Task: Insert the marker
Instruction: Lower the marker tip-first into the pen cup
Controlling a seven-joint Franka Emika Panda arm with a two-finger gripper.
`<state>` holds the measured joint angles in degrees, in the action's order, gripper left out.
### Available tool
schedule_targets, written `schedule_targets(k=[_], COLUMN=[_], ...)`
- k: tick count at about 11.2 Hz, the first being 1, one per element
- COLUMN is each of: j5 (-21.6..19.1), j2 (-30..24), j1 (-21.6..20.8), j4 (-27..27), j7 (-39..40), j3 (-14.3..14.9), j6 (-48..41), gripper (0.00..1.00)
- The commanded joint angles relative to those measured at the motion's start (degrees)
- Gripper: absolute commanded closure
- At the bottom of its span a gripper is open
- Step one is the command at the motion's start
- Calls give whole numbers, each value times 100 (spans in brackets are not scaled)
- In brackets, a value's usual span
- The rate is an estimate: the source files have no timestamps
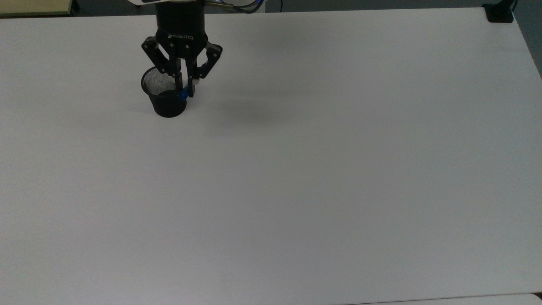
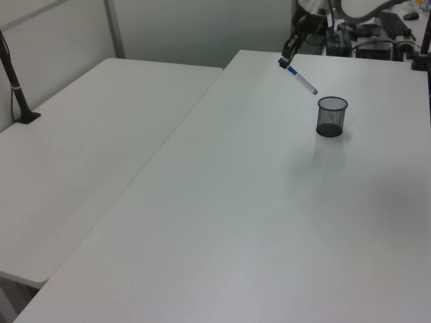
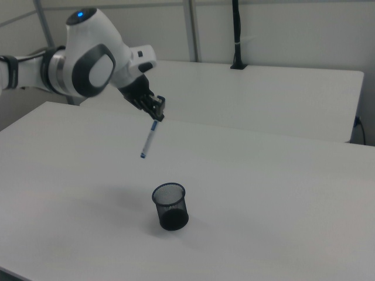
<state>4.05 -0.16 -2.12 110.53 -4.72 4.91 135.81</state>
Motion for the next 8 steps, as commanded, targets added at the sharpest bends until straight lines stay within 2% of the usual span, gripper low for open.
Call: schedule_targets(k=[1, 4, 8], j5=[88, 88, 88], j2=[-415, -379, -344], j1=[-35, 62, 193], j4=[934, 1338, 1427], j7=[138, 401, 577], j3=[378, 432, 669], j6=[1032, 1246, 1237], gripper=[93, 93, 94])
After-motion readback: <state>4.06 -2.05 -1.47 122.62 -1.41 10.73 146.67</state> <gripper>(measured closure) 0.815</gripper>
